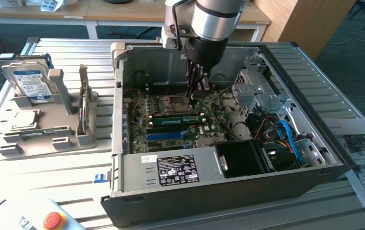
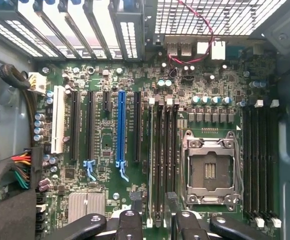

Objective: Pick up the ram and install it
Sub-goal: 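Insert the ram into the slot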

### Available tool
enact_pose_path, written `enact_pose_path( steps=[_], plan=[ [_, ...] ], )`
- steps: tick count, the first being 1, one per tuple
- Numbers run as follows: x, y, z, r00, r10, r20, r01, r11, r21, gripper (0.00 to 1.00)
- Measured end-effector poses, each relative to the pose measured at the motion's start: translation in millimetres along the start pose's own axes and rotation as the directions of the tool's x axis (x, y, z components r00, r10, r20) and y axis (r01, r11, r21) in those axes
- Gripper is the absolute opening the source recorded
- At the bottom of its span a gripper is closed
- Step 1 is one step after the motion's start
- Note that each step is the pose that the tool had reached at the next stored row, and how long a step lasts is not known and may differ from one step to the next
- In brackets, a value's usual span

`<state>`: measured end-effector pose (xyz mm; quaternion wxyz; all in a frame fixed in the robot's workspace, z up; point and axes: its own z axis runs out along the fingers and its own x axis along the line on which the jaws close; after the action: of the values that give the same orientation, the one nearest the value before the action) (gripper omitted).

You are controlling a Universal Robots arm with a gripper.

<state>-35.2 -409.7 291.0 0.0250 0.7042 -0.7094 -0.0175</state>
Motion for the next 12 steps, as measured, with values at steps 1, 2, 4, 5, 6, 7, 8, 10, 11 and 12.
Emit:
enact_pose_path(
  steps=[1, 2, 4, 5, 6, 7, 8, 10, 11, 12],
  plan=[
    [0.0, 0.1, -1.4, 1.0, 0.0, 0.0, 0.0, 1.0, 0.0, 0.31],
    [0.0, 0.2, -2.7, 1.0, 0.0, 0.0, 0.0, 1.0, 0.0, 0.31],
    [0.0, 0.3, -5.5, 1.0, 0.0, 0.0, 0.0, 1.0, 0.0, 0.31],
    [0.1, 0.4, -7.0, 1.0, 0.0, -0.0001, 0.0, 1.0, 0.0, 0.31],
    [0.1, 0.5, -8.3, 1.0, 0.0, -0.0002, 0.0, 1.0, 0.0, 0.31],
    [0.1, 0.6, -9.8, 1.0, 0.0, -0.0002, 0.0, 1.0, 0.0, 0.31],
    [0.1, 0.7, -11.3, 1.0, 0.0, -0.0003, 0.0, 1.0, 0.0, 0.31],
    [0.1, 0.8, -14.0, 1.0, 0.0, -0.0003, 0.0, 1.0, 0.0001, 0.31],
    [0.1, 0.9, -15.5, 1.0, 0.0, -0.0005, 0.0, 1.0, 0.0, 0.31],
    [0.1, 1.0, -16.6, 1.0, 0.0, -0.0006, 0.0, 1.0, 0.0, 0.31]
  ],
)
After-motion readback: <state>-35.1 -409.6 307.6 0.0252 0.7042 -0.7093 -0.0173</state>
